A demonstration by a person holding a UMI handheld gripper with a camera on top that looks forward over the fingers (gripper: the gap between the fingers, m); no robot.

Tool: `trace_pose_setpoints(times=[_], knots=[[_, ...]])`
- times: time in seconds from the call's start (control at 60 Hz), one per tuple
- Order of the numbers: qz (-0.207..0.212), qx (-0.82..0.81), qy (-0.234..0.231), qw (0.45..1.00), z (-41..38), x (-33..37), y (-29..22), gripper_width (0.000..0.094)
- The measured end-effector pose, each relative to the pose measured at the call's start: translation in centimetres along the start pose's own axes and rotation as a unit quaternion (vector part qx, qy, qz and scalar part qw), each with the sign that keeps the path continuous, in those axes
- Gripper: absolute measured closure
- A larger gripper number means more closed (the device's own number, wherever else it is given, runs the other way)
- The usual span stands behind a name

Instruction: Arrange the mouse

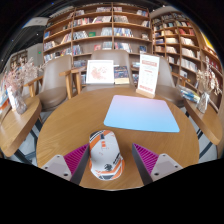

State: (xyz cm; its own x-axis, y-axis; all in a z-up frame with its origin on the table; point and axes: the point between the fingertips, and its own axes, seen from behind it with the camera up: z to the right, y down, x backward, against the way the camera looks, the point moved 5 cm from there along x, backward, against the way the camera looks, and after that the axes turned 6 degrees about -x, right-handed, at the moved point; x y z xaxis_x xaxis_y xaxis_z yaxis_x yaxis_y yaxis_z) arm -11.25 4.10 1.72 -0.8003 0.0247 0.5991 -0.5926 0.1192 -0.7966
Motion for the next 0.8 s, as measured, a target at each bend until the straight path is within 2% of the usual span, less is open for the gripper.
trace_pose_setpoints(times=[0.133,0.217,0.267,0.317,0.55,0.717,0.8], knots=[[-0.001,-0.007,0.009,1.0,0.6,-0.9,-0.6,0.01],[-0.001,-0.007,0.011,1.0,0.6,-1.1,-0.8,0.0147],[0.0,-0.002,0.005,1.0,0.3,-1.2,-0.8,0.0254],[0.0,0.004,0.001,1.0,0.2,-1.2,-0.9,0.044],[-0.011,0.004,-0.01,1.0,0.7,0.4,-2.1,0.0526],[0.035,0.006,-0.03,0.999,2.2,2.6,-9.2,0.0525],[0.065,0.012,-0.014,0.998,4.4,2.1,-13.5,0.0524]])
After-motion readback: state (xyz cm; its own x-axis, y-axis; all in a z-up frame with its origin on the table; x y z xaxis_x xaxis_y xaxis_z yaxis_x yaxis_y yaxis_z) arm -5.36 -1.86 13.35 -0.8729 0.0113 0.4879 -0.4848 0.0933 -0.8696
